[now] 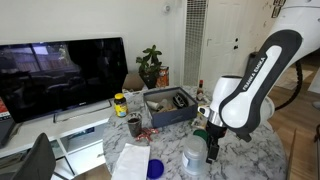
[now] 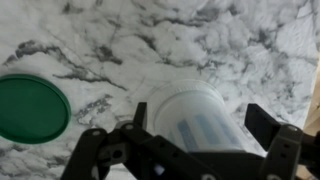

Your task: Turn the silver cup over and turn the plastic cup over and then put it on the silver cup

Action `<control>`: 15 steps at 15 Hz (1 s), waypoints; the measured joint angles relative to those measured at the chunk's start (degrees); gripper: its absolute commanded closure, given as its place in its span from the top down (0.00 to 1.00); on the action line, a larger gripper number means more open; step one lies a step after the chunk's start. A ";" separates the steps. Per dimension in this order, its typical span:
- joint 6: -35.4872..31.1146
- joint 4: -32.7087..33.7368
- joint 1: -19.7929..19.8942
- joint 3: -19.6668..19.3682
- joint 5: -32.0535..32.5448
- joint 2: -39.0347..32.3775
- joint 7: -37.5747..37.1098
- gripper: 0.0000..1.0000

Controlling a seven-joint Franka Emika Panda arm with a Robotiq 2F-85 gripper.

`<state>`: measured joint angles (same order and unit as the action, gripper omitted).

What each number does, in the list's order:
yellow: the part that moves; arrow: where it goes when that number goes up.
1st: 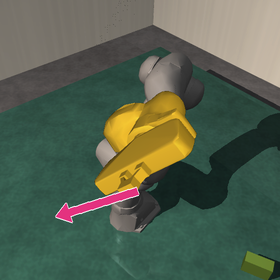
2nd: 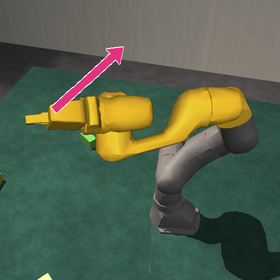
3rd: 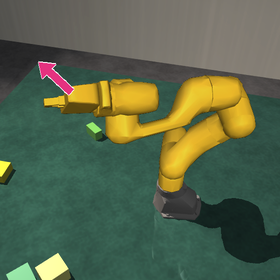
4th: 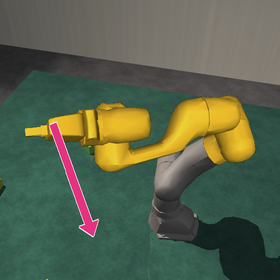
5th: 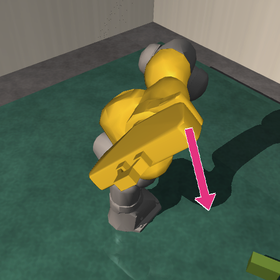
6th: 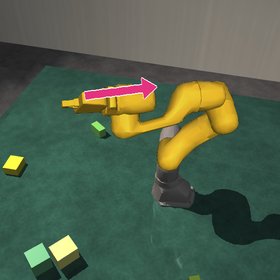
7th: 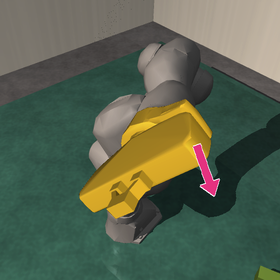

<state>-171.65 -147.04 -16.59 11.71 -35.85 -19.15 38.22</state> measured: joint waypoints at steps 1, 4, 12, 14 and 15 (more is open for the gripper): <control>1.28 -0.33 -1.89 -2.76 4.17 0.01 -2.82 1.00; 4.77 -0.52 -3.72 -7.05 17.98 0.59 -12.16 1.00; 16.05 -1.98 -0.14 -6.58 38.36 16.23 -23.77 1.00; 19.62 -2.18 0.70 -5.21 37.30 21.28 -23.76 1.00; 21.38 -2.19 0.80 -4.61 36.06 23.59 -23.68 1.00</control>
<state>-150.26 -149.23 -15.78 7.11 0.21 4.44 14.54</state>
